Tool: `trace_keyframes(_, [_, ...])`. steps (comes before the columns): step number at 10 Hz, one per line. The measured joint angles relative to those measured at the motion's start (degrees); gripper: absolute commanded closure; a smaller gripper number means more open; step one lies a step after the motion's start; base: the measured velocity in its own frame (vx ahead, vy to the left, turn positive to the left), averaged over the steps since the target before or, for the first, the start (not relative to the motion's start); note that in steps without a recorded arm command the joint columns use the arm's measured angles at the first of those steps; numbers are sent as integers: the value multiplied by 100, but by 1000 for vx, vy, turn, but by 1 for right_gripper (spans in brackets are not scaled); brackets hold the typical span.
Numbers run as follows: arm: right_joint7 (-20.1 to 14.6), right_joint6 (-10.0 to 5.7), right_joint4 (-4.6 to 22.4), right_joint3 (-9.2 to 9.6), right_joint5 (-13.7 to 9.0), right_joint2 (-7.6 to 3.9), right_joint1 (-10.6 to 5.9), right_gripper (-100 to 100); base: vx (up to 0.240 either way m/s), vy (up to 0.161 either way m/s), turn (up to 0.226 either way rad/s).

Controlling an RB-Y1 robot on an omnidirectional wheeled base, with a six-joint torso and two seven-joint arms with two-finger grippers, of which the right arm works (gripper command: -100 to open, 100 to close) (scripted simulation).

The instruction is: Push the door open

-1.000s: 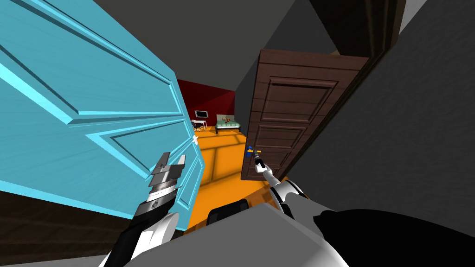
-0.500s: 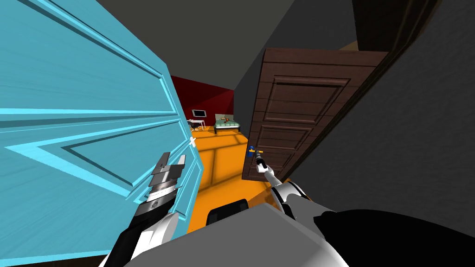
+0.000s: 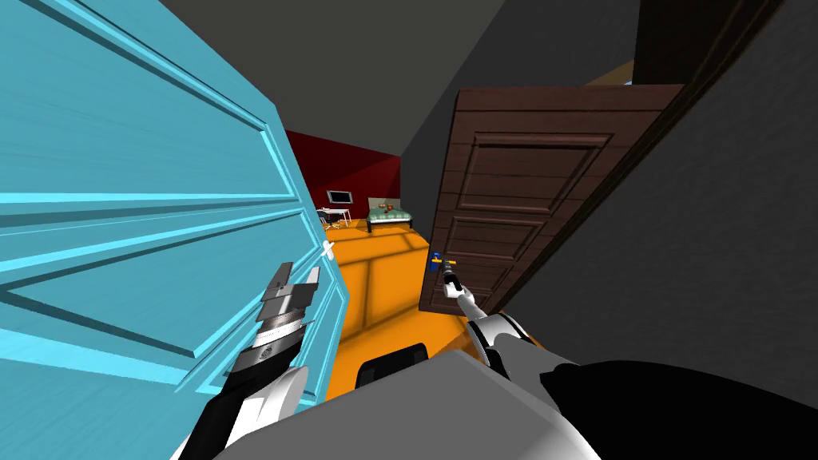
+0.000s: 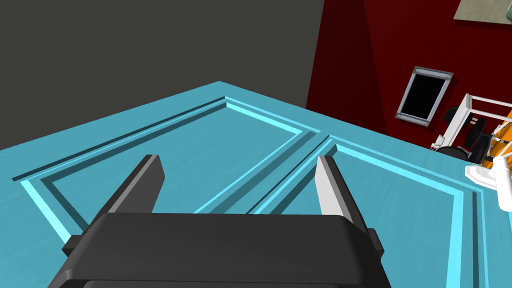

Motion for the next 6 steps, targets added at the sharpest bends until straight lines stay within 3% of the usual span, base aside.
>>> trace_keyframes(2, [82,56,-83,-134,-28,-12,56,100,138,54,-36])
trace_keyframes(4, [60,-26,123,-190,-34,-64,-28,100,113,45,-34])
trace_keyframes(6, [62,-33,135,-213,-36,-61,-26,100,139,11,-73])
